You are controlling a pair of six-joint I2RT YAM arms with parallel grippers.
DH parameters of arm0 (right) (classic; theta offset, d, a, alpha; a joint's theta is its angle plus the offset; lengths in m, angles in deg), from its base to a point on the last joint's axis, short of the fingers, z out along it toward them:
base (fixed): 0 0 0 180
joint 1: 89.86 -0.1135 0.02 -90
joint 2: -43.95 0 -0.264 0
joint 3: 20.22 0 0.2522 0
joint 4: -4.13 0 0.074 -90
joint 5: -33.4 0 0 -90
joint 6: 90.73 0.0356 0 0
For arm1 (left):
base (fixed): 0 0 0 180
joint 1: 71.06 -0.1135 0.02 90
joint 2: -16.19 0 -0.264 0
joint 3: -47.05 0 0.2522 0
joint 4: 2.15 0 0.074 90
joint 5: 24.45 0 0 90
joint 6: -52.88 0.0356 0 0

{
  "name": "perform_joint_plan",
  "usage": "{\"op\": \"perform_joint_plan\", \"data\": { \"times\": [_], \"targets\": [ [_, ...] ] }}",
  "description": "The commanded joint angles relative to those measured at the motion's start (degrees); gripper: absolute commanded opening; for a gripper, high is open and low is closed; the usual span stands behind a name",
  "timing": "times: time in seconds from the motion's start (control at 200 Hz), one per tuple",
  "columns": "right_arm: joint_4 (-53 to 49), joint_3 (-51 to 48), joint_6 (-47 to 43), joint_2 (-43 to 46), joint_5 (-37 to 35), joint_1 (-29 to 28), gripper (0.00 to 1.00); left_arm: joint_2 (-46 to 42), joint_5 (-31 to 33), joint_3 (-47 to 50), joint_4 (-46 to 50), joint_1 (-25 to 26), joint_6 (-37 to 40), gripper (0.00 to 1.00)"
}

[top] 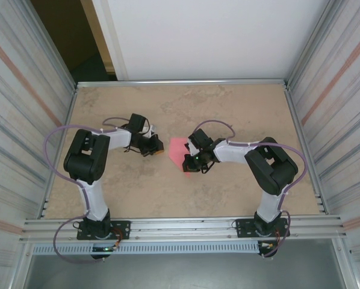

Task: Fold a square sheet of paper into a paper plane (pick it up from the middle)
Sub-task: Third fold the triangle at the center of the table.

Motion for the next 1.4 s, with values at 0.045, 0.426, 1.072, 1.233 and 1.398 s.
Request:
{"op": "perform_joint_plan", "data": {
  "times": [0.045,0.426,1.072,1.233,1.398],
  "targets": [
    [2.4,-0.1,6.8,4.8,-1.1,0.6,0.16,-8.1,0.9,3.5,-3.7,0.2,-4.4,0.17],
    [12.7,-3.9,16.6,8.3,-3.6,0.8,0.31,-14.6,-2.2,17.9,-21.0,4.4,-19.5,0.42],
    [9.1,-2.8,16.0,0.1,-5.7,2.7,0.27,-8.8,-3.7,15.7,-20.8,7.0,-21.9,0.39],
    [8.9,-3.1,16.3,-0.5,-5.7,2.9,0.26,-7.4,-4.3,14.6,-20.6,7.5,-21.9,0.32],
    [8.9,-3.2,16.4,-0.8,-5.7,3.0,0.26,-6.9,-4.2,13.9,-19.6,7.5,-21.5,0.29]
  ]
}}
